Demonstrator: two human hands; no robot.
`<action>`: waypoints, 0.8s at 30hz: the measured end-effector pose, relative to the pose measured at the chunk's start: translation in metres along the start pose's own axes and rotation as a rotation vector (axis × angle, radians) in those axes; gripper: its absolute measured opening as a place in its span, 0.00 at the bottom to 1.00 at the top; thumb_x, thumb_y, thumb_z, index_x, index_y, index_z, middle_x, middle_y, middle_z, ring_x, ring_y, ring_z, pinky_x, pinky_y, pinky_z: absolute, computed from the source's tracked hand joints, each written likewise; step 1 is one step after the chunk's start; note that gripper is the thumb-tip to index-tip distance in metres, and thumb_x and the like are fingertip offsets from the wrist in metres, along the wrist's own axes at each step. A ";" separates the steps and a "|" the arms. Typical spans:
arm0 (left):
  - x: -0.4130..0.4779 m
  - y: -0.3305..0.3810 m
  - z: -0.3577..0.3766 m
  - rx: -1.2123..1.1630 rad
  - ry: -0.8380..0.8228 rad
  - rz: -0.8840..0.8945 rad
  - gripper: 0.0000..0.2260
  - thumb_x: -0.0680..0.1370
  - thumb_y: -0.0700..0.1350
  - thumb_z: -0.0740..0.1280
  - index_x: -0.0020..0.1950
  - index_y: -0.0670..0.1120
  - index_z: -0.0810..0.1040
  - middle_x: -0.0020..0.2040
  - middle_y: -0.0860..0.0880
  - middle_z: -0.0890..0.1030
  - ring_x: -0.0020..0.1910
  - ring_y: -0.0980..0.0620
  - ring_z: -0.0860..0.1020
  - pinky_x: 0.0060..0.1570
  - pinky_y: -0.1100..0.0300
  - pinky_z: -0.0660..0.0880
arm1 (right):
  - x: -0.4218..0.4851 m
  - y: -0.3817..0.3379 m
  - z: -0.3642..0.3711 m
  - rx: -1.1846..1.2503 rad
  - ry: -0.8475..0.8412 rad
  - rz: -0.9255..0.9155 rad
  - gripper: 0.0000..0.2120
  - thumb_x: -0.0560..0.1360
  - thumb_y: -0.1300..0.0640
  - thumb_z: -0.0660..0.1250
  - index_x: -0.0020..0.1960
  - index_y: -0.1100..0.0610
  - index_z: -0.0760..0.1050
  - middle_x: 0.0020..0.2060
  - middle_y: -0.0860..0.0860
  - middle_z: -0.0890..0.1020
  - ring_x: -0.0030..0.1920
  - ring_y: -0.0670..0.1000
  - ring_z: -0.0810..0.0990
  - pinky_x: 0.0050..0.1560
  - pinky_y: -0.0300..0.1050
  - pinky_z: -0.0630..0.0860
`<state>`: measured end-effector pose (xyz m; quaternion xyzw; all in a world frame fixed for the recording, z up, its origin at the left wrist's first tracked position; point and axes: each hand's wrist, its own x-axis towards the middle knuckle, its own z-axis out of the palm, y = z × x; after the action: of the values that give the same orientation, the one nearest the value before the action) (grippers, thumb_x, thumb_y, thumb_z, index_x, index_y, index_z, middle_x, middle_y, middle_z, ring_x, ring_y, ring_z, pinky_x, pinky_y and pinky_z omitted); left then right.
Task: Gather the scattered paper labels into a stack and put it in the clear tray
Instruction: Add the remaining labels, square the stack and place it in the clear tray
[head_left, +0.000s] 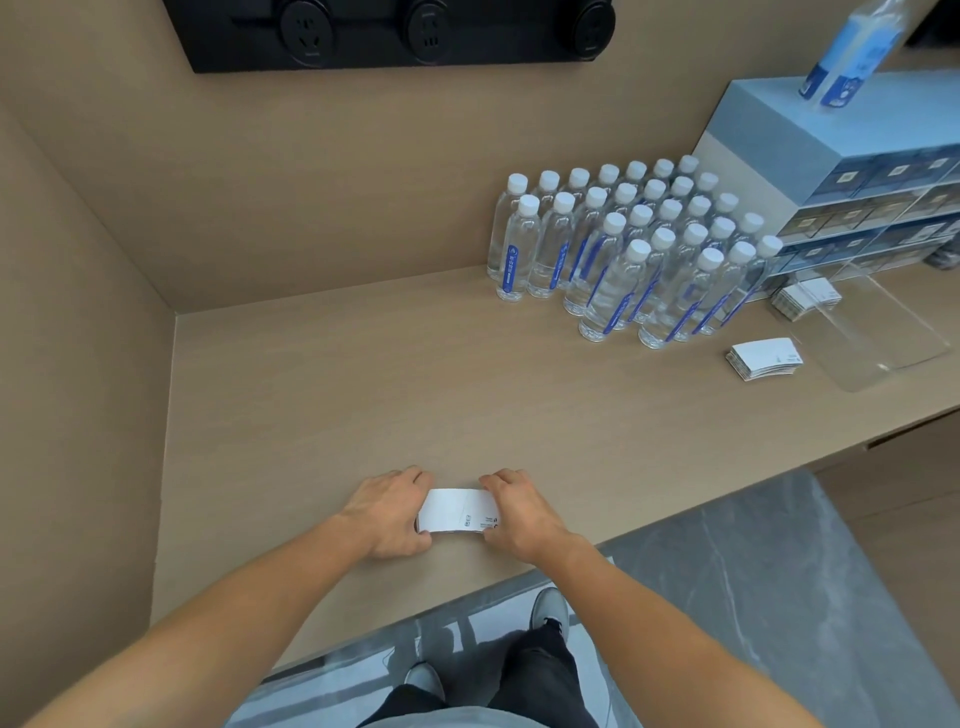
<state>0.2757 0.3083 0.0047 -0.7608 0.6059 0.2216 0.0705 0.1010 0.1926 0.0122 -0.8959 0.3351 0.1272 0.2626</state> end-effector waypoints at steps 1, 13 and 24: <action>0.000 0.001 0.001 -0.005 0.003 -0.004 0.25 0.68 0.59 0.65 0.61 0.48 0.69 0.59 0.49 0.74 0.57 0.45 0.75 0.55 0.51 0.74 | 0.000 0.000 0.001 -0.005 0.001 -0.002 0.32 0.72 0.59 0.70 0.73 0.57 0.64 0.66 0.54 0.71 0.68 0.55 0.65 0.67 0.49 0.70; -0.001 0.001 0.011 -0.078 0.054 -0.021 0.23 0.68 0.58 0.64 0.60 0.49 0.70 0.57 0.50 0.70 0.55 0.47 0.75 0.53 0.52 0.75 | 0.004 0.003 0.002 -0.079 -0.027 -0.036 0.31 0.71 0.58 0.71 0.72 0.57 0.64 0.66 0.53 0.69 0.68 0.54 0.64 0.67 0.48 0.70; 0.009 0.001 0.008 -0.195 -0.013 -0.039 0.17 0.69 0.53 0.68 0.54 0.47 0.74 0.54 0.51 0.70 0.49 0.49 0.76 0.48 0.57 0.75 | 0.009 0.007 -0.005 -0.077 -0.093 -0.012 0.25 0.71 0.61 0.71 0.66 0.61 0.71 0.65 0.56 0.69 0.66 0.56 0.69 0.67 0.45 0.70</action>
<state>0.2743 0.3035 -0.0063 -0.7742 0.5661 0.2831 0.0043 0.1037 0.1802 0.0102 -0.9005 0.3118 0.1801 0.2438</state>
